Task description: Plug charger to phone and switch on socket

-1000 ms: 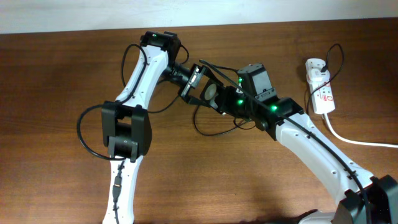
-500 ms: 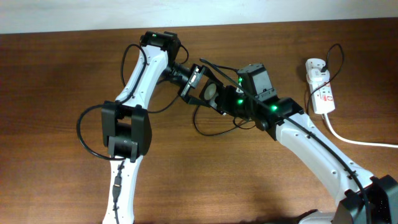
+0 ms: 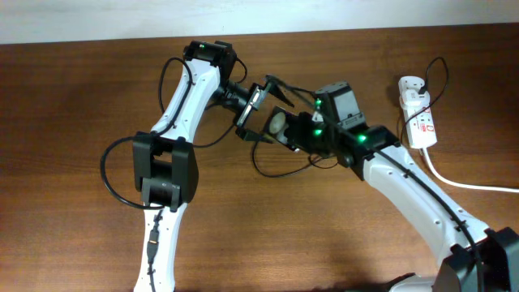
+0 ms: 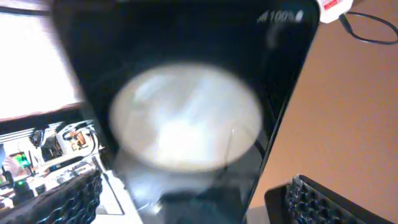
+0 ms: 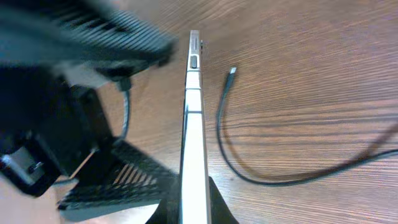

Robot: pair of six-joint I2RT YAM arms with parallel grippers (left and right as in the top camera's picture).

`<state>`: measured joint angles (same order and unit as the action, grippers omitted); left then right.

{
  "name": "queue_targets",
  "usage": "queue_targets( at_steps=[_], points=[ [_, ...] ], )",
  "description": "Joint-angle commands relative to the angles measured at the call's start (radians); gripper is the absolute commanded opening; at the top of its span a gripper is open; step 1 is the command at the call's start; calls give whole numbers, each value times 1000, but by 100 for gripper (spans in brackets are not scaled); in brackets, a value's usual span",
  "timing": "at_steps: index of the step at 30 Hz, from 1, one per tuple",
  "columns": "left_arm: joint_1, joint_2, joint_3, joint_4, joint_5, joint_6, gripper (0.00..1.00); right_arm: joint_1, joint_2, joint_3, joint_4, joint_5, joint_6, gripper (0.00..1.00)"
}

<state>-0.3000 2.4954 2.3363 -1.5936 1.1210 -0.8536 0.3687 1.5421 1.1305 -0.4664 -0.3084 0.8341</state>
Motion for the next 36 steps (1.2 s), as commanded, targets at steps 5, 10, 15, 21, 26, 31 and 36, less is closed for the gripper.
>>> queue_targets(
  at_steps=[5,10,15,21,26,31,36],
  points=[
    [2,-5,21,-4,-43,-2,99,-81,0,18,-24,-18,-16,4],
    [5,-5,21,43,-60,164,99,-157,-38,18,-80,-41,-82,4],
    [55,-5,21,89,8,482,99,-224,-153,18,-161,-55,-162,4],
    [198,-5,21,83,85,714,100,-226,-251,18,-241,-59,-184,4],
    [290,-5,21,-96,168,1013,99,-226,-292,18,-275,-74,-203,4],
    [299,-109,21,-95,140,1035,99,-226,-396,18,-304,-73,-262,4],
    [298,-279,21,-95,27,1035,99,-226,-505,-23,-304,-73,-281,4]
  ],
)
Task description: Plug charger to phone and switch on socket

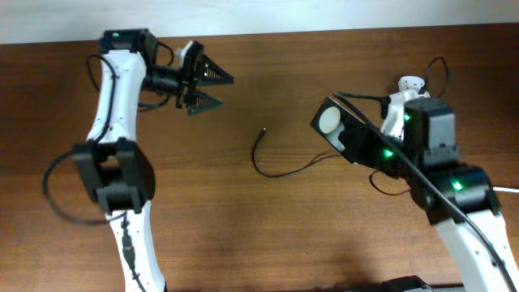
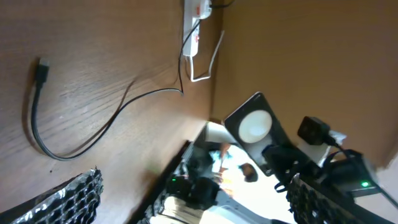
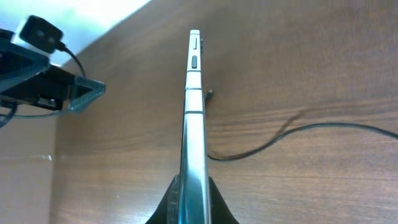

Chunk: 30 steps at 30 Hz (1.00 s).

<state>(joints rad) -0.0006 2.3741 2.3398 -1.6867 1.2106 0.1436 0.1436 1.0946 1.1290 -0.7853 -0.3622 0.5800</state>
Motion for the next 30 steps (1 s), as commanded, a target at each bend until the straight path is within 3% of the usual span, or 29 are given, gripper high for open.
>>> queue_targets(
  at_steps=[1,4,10,15,19,25,30],
  points=[
    [-1,-191,18,-2,-74,38,99,-1,-76,-44,24,-19,-26,4],
    [-4,-266,18,-2,-109,38,99,0,-127,-145,90,-35,-21,4],
    [-63,-267,0,14,-123,38,99,40,-172,-388,478,-76,119,4],
    [-139,-259,-158,219,70,34,99,75,-98,-401,653,-23,223,4],
    [-147,-259,-290,411,156,-85,99,75,-15,-401,757,34,333,4],
    [-146,-258,-357,516,264,-126,99,75,100,-401,993,34,459,4],
    [-148,-258,-357,672,263,-319,99,75,167,-399,1160,38,560,4]
  ],
)
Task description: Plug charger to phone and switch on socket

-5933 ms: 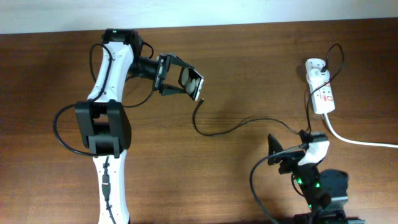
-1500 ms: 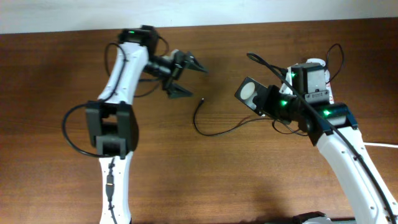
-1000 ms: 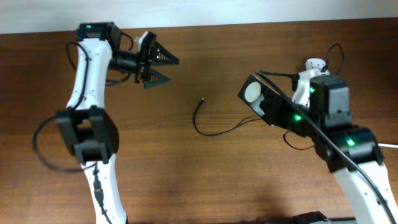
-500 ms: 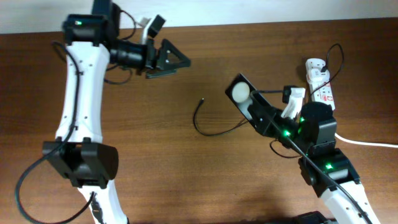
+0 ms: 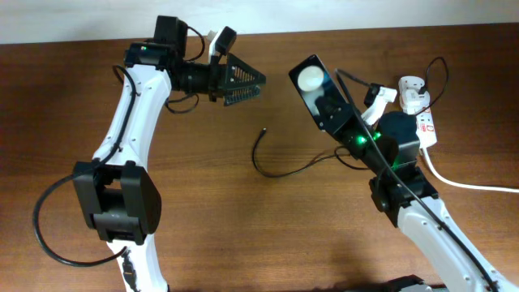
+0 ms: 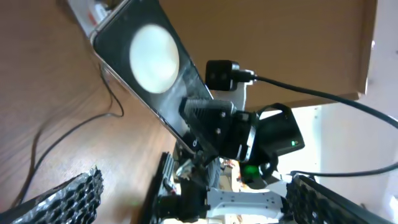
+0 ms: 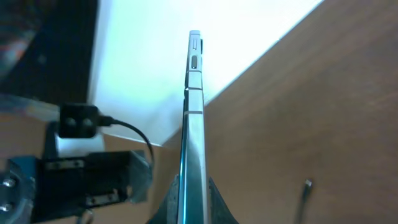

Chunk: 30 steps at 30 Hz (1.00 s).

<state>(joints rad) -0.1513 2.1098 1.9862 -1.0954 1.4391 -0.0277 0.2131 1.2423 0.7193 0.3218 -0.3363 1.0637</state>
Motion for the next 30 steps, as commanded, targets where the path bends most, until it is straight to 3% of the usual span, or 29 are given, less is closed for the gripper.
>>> queue_targets(
  at_steps=[1,6,13,20,25,30],
  points=[
    [3,6,-3,122,34,-198,99,6,28,10,67,19,97,4],
    [-3,6,-3,293,-12,-396,99,6,40,12,124,57,183,4],
    [-46,6,-3,462,-26,-528,99,6,40,16,203,72,413,4],
    [-66,6,-3,475,-108,-590,99,21,40,18,244,105,491,4],
    [-98,6,-3,478,-303,-590,96,87,49,27,244,217,566,4],
    [-126,6,-3,517,-267,-646,100,150,111,82,244,244,568,4]
  ],
)
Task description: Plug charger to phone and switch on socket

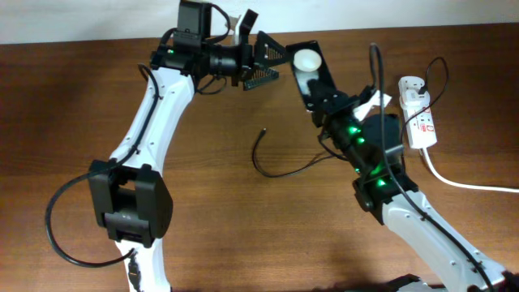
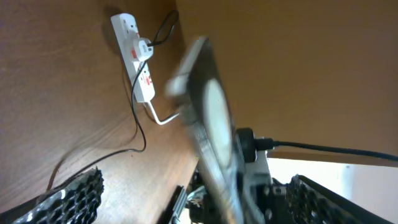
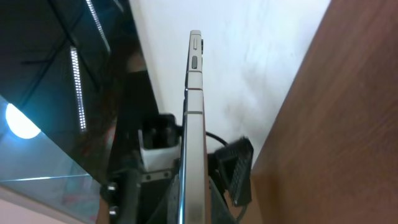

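Note:
My right gripper [image 1: 323, 96] is shut on the dark phone [image 1: 308, 71] and holds it tilted above the back of the table; in the right wrist view the phone [image 3: 194, 118] stands edge-on between the fingers. Just left of the phone's upper end, my left gripper [image 1: 278, 65] is open, and its wrist view shows the blurred phone [image 2: 208, 118] between its mesh fingers [image 2: 68, 200]. The black charger cable [image 1: 268, 166] lies loose on the table with its plug tip [image 1: 262, 130] free. The white socket strip [image 1: 419, 118] lies at the right, also as strip [image 2: 138, 65].
A white adapter [image 1: 409, 84] sits plugged into the strip's far end, and a white lead [image 1: 462, 183] runs off the table's right edge. The wall edge [image 1: 81, 32] runs along the back, close behind both grippers. Brown table [image 1: 243, 235] stretches toward the front.
My left gripper has moved right and back until it is right beside the phone's upper end. The right gripper has shifted the phone slightly left and back. The cable has not moved.
At first both grippers were together at the phone over mid-table, the right one shut on it. Then the left gripper was open far to the left and the phone was near the strip. They were then closer, and now the open left gripper is at the phone.

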Robot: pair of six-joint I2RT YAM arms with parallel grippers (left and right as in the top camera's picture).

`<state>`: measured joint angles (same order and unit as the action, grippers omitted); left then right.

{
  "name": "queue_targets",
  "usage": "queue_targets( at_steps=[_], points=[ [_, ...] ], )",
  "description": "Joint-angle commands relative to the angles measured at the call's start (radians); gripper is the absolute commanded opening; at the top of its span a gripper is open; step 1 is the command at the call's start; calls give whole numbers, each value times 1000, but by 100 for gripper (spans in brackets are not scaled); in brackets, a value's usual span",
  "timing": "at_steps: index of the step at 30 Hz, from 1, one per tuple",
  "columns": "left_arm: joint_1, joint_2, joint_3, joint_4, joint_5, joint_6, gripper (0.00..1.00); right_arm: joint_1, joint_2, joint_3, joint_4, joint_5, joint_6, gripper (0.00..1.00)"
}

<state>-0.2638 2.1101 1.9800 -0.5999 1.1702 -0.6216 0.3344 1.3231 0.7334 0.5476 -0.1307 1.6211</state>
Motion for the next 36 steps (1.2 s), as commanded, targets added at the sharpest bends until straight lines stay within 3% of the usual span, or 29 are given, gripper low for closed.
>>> queue_targets(
  at_steps=[1,7,10,28,30,33,36],
  points=[
    [-13,6,3,31,14,-82,97,35,40,74,18,38,11,4],
    [-13,6,3,47,19,-249,70,58,73,97,19,46,11,4],
    [-13,6,3,54,18,-320,61,58,73,97,19,84,12,4],
    [-13,6,3,71,-36,-463,46,131,76,103,70,155,11,4],
    [-13,6,3,89,-35,-463,41,131,76,103,70,154,11,4],
    [-13,6,3,92,-40,-486,27,131,76,103,70,154,11,4],
    [-13,6,3,95,-65,-494,25,138,76,103,70,154,11,4]
  ],
)
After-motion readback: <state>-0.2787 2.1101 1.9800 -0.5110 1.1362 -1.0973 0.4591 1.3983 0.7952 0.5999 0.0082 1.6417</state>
